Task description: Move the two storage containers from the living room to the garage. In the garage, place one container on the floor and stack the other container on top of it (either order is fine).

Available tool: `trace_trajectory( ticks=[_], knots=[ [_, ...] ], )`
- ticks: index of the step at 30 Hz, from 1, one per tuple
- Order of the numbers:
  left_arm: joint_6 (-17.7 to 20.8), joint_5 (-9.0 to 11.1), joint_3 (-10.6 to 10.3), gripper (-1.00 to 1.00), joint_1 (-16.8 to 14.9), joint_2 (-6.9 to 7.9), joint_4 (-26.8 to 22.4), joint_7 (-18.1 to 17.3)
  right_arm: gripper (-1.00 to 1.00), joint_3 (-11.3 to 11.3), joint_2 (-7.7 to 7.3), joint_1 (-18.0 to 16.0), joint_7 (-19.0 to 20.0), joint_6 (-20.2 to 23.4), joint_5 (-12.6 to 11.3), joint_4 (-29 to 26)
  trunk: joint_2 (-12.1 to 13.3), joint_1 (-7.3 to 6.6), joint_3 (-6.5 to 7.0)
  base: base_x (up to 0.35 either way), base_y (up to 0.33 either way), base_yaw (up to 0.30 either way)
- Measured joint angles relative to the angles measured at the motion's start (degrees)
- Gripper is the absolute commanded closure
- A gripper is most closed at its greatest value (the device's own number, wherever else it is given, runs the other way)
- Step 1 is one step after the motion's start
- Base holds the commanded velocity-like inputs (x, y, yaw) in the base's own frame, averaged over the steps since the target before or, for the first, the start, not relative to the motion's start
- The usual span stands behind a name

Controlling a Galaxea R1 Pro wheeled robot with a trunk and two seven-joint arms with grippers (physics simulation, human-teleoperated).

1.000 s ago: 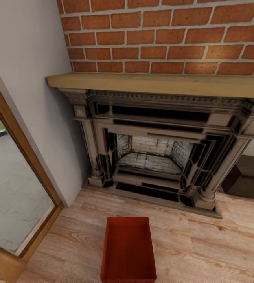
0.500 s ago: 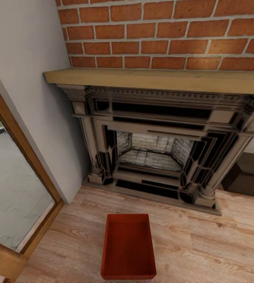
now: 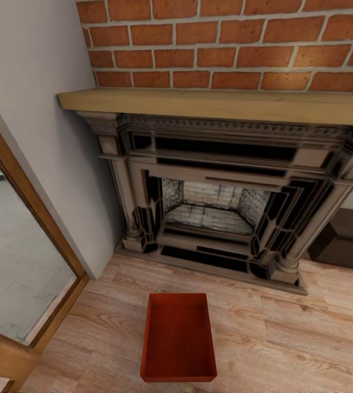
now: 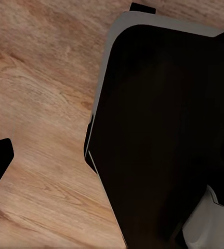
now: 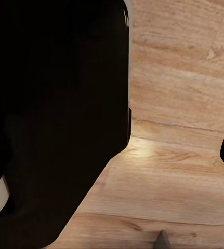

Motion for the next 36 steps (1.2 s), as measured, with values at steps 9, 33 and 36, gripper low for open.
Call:
trace_trajectory(
  ticks=[9,33,36],
  knots=[
    [0.00,0.02,0.00,-1.00,0.00,0.00,0.00,0.01,-1.00,0.00,0.10,0.00,0.00,0.00,-0.08,0.00,0.00,0.00,-0.84,0.000,0.000,0.000],
    [0.00,0.01,0.00,-1.00,0.00,0.00,0.00,0.01,-1.00,-0.18,-0.05,0.00,0.00,-0.19,-0.36,0.00,0.00,0.00,-3.07,0.000,0.000,0.000],
    [0.00,-0.01,0.00,-1.00,0.00,0.00,0.00,0.01,-1.00,-0.18,-0.07,0.00,0.00,-0.21,-0.37,0.00,0.00,0.00,-3.35,0.000,0.000,0.000]
  ],
)
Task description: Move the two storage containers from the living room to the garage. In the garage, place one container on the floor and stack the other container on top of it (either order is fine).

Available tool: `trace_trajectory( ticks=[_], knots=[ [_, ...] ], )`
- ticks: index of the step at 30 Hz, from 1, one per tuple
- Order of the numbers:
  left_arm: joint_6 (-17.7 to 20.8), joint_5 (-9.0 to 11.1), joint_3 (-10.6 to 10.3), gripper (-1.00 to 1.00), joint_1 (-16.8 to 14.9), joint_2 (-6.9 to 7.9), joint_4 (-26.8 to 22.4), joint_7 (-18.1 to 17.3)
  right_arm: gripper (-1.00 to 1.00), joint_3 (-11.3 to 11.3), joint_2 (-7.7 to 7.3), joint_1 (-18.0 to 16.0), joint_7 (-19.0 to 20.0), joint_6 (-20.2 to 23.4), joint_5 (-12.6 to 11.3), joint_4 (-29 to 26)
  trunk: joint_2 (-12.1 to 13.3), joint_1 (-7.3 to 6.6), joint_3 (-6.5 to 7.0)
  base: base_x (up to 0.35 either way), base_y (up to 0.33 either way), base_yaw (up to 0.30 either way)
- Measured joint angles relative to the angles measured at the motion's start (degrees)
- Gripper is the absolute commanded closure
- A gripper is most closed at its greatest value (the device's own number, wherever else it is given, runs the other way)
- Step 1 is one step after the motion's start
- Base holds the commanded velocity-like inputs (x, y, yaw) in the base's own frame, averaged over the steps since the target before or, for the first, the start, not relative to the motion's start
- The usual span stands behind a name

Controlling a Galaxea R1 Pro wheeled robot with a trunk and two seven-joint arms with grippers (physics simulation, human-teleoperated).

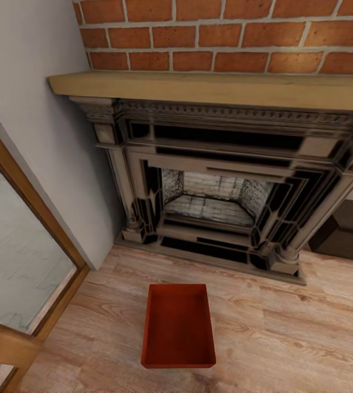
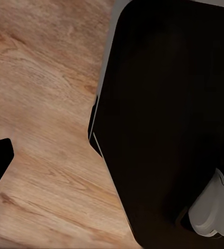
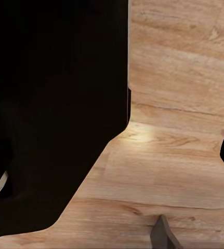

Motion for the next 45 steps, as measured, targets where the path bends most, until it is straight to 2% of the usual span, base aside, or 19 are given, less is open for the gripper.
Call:
trace_trajectory(
  ticks=[45],
  knots=[
    [0.00,0.03,0.00,-1.00,0.00,0.00,0.00,0.00,-1.00,0.08,0.09,0.00,-0.82,0.47,0.11,0.00,0.00,0.00,-4.19,0.000,0.000,0.000]
  ],
)
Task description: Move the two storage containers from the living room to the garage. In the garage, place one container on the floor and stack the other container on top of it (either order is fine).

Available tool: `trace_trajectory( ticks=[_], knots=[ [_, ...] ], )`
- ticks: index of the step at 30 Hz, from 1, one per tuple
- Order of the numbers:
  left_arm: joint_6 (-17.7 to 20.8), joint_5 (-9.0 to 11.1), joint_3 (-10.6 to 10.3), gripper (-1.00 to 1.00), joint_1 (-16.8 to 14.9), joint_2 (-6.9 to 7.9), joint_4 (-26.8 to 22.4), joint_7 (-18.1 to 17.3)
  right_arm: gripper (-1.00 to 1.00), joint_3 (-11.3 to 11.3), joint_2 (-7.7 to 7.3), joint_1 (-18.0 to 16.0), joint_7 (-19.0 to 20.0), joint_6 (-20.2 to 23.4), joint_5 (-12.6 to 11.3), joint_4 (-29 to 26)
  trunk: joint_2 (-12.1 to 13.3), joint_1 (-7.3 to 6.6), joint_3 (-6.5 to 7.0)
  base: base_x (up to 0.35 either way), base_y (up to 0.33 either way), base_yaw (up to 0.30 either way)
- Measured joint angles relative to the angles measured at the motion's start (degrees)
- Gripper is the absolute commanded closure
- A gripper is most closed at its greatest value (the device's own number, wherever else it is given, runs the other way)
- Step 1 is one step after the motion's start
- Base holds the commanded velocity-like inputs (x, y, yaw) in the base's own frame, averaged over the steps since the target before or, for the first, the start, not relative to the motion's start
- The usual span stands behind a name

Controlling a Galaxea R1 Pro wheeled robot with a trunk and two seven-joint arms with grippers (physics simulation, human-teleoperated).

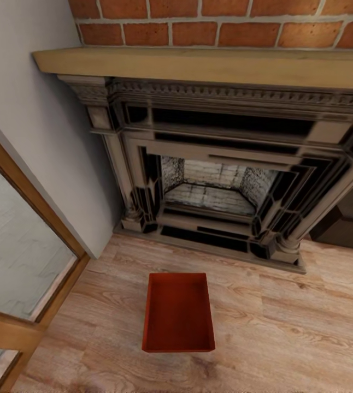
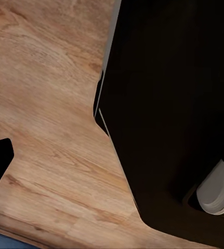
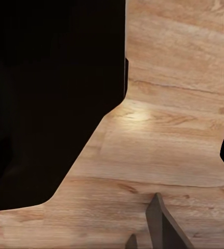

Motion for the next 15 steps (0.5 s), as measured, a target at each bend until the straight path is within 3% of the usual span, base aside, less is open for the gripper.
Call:
trace_trajectory(
  ticks=[15],
  knots=[
    [0.00,-0.03,0.00,-1.00,0.00,0.00,-0.02,0.00,-1.00,-0.03,-0.02,0.00,0.50,0.00,0.00,0.00,0.00,0.00,-1.39,0.000,0.000,0.000]
  ],
)
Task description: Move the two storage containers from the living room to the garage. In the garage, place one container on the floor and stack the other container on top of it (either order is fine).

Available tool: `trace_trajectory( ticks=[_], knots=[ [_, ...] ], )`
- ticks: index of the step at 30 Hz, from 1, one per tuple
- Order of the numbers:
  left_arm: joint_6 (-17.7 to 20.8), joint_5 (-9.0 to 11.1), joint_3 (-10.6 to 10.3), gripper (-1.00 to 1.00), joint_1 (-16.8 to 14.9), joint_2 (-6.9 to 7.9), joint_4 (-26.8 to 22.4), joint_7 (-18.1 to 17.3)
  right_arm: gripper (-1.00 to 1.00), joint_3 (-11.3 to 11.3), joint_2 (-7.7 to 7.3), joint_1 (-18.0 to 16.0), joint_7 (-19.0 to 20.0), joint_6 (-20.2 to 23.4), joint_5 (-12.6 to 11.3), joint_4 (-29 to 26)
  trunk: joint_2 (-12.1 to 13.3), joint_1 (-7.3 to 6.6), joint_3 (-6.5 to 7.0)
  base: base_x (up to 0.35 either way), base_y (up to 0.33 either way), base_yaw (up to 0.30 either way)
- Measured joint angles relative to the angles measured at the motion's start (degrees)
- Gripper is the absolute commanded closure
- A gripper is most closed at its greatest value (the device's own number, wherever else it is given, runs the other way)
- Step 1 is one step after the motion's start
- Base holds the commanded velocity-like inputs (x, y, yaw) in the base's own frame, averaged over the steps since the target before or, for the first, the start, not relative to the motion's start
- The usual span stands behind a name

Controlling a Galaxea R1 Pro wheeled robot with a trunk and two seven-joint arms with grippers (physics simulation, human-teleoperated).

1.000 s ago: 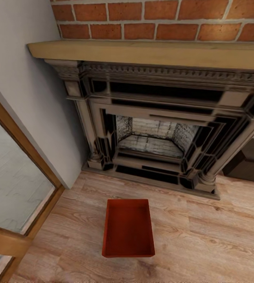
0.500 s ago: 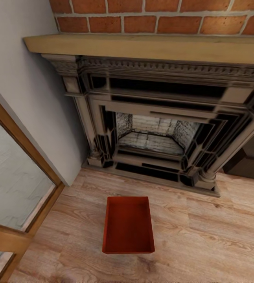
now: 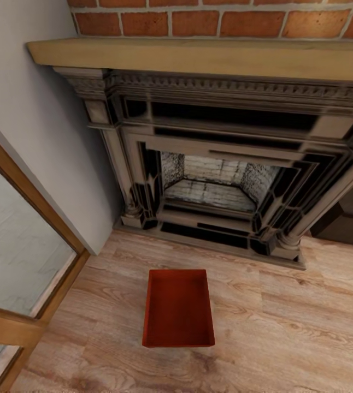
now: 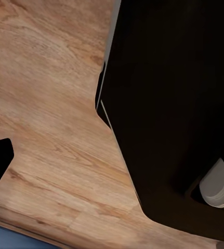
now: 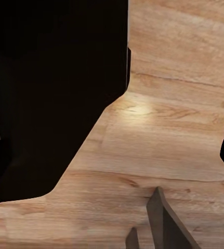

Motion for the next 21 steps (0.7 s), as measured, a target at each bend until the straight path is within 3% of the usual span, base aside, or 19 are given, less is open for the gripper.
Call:
trace_trajectory(
  ticks=[21],
  knots=[
    [0.00,0.00,0.00,-1.00,0.00,0.00,0.02,0.00,-1.00,-0.08,0.10,0.00,-0.21,-0.36,-0.35,0.00,0.00,0.00,-1.95,0.000,0.000,0.000]
  ],
)
